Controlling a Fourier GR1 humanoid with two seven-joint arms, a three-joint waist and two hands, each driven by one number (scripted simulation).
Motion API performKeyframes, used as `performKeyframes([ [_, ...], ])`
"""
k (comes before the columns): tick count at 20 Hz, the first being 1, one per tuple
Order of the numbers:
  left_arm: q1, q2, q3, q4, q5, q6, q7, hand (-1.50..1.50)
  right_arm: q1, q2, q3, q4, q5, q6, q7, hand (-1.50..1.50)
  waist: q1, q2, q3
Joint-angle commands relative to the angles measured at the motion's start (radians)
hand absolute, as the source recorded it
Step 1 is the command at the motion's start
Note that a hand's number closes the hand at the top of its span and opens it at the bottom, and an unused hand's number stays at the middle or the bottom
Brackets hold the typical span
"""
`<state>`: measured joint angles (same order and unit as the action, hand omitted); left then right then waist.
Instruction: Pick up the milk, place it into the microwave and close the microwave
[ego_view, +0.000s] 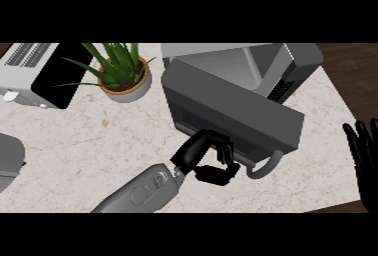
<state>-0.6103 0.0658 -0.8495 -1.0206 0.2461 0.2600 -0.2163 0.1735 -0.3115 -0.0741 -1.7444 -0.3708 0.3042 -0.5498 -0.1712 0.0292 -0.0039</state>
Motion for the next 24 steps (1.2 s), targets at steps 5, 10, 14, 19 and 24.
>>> performKeyframes([
  [5, -0.133, -0.063, -0.002, 0.021, 0.129, 0.062, -0.044, 1.5, -0.034, -0.051, 0.015, -0.057, -0.042, 0.066, 0.044, -1.5, -0.097, 0.017, -0.003],
  [10, -0.175, -0.063, 0.004, 0.036, 0.183, 0.101, -0.042, 1.5, -0.069, -0.065, 0.01, -0.09, -0.05, 0.054, 0.074, -1.5, -0.135, 0.023, -0.005],
  [14, -0.202, -0.062, 0.007, 0.067, 0.213, 0.129, -0.034, 1.5, -0.064, -0.079, 0.019, -0.11, -0.079, 0.074, 0.105, -1.5, -0.17, 0.026, -0.005],
  [19, -0.236, -0.063, 0.002, 0.092, 0.238, 0.159, -0.036, 1.5, -0.095, -0.104, 0.004, -0.115, -0.118, 0.088, 0.13, -1.5, -0.187, 0.032, -0.003],
  [24, -0.27, -0.063, 0.006, 0.105, 0.275, 0.183, -0.031, 1.5, -0.1, -0.125, 0.0, -0.125, -0.139, 0.103, 0.152, -1.5, -0.217, 0.034, -0.002],
])
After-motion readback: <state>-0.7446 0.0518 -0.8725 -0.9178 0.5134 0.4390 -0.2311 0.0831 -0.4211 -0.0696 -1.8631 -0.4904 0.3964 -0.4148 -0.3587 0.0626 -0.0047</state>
